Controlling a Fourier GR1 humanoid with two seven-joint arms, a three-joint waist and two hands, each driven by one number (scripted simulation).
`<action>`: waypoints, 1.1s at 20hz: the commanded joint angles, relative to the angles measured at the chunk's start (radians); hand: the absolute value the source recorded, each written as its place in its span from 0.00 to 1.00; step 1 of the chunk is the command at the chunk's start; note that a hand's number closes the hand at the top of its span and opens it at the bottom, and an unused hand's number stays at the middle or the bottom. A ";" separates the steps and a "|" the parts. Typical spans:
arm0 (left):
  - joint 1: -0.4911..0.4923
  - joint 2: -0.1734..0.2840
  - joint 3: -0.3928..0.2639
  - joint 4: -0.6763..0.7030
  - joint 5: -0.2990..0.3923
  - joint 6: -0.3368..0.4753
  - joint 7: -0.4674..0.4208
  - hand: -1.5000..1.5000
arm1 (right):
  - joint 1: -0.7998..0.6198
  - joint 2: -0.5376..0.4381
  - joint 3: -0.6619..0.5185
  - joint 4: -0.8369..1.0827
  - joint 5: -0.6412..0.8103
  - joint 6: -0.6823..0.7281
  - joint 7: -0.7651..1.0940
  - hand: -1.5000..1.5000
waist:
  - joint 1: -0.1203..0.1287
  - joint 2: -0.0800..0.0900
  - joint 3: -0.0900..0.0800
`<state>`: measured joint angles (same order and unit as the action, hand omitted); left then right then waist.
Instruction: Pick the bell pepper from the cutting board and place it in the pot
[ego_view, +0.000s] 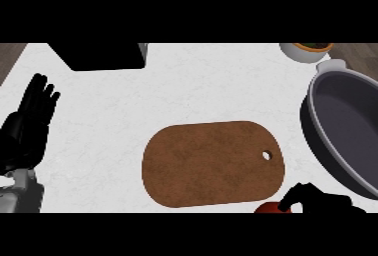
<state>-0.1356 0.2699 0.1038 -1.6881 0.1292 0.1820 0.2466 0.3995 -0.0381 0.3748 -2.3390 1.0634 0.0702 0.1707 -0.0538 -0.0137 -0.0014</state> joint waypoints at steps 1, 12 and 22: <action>-0.024 -0.027 -0.036 -0.020 -0.018 0.011 0.007 0.50 | 0.092 0.000 -0.087 -0.220 -0.072 -0.024 0.031 1.00 | 0.024 0.008 0.002; -0.062 -0.035 -0.022 0.081 -0.022 -0.008 -0.028 0.50 | -0.118 -0.010 -0.455 -0.117 -0.298 0.072 0.057 1.00 | 0.038 0.014 0.003; -0.034 -0.053 -0.056 0.026 -0.057 -0.007 -0.033 0.50 | -0.405 -0.166 -0.828 0.383 -0.465 0.002 -0.122 1.00 | 0.060 0.015 0.002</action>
<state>-0.1920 0.2348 0.0786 -1.6322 0.0996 0.1681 0.2122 0.0864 -0.1084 -0.3362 -2.1227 0.6264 0.1118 0.1353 -0.0042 0.0008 0.0016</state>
